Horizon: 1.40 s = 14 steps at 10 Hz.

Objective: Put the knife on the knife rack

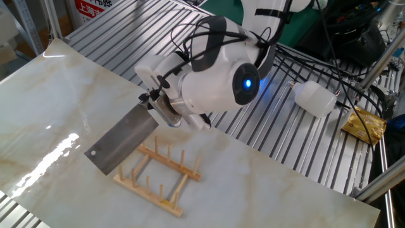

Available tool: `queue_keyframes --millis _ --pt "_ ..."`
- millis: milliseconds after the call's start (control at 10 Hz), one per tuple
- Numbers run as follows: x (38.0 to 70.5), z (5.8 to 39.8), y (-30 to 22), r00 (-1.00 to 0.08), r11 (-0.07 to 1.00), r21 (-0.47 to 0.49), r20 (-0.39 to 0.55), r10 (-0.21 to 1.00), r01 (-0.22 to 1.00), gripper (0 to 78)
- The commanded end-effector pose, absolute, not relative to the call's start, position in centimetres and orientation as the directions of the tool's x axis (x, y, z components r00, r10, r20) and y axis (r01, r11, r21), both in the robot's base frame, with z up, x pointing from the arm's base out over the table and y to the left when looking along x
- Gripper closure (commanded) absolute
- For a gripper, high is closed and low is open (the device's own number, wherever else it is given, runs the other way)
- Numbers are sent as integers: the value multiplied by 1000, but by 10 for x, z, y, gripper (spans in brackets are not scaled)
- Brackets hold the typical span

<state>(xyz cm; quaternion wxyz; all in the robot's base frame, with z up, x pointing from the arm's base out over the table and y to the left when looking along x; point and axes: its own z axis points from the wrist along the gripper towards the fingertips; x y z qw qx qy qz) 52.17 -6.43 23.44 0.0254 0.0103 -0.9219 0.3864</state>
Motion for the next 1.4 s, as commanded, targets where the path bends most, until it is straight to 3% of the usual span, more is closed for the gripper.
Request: queue_keyframes --millis 100,1400 --pt "524 235 -63 -999 693 -721 50 1 -35 764" --pt "522 232 -48 -998 622 -782 69 5 -51 764"
